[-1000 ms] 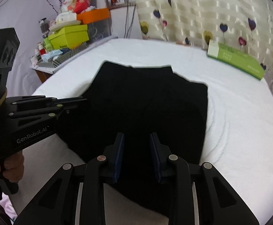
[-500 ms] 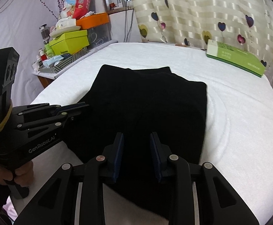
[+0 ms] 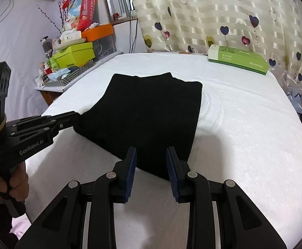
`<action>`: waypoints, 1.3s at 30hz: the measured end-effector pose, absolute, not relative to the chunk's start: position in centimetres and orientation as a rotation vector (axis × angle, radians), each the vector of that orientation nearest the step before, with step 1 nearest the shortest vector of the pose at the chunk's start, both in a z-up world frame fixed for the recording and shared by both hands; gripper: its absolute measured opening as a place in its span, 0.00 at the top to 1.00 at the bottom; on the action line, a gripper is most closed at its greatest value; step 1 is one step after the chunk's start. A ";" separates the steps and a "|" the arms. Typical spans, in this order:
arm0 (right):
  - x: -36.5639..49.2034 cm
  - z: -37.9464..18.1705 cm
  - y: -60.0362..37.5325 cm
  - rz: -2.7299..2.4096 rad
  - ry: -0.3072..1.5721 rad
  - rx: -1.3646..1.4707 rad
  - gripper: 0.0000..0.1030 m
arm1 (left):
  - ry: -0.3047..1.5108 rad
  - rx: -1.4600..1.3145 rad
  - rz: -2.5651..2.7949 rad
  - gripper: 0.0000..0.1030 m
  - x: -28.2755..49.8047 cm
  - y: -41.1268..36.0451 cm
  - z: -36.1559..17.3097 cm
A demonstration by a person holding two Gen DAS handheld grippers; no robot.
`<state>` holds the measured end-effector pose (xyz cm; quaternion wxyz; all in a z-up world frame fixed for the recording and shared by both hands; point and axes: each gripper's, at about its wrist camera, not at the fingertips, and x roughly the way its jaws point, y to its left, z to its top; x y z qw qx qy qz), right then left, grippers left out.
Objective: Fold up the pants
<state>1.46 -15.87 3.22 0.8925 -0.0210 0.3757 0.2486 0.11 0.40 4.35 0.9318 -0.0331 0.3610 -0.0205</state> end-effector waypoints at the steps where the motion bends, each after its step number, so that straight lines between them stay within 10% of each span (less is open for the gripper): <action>1: 1.4 3.3 -15.9 0.518 0.778 -0.040 0.70 | 0.738 -0.065 -0.039 0.93 0.0 0.4 4.4; 39: 11.4 0.4 -17.4 0.500 0.895 0.058 0.54 | 0.859 -0.161 -0.128 0.55 9.7 5.7 1.5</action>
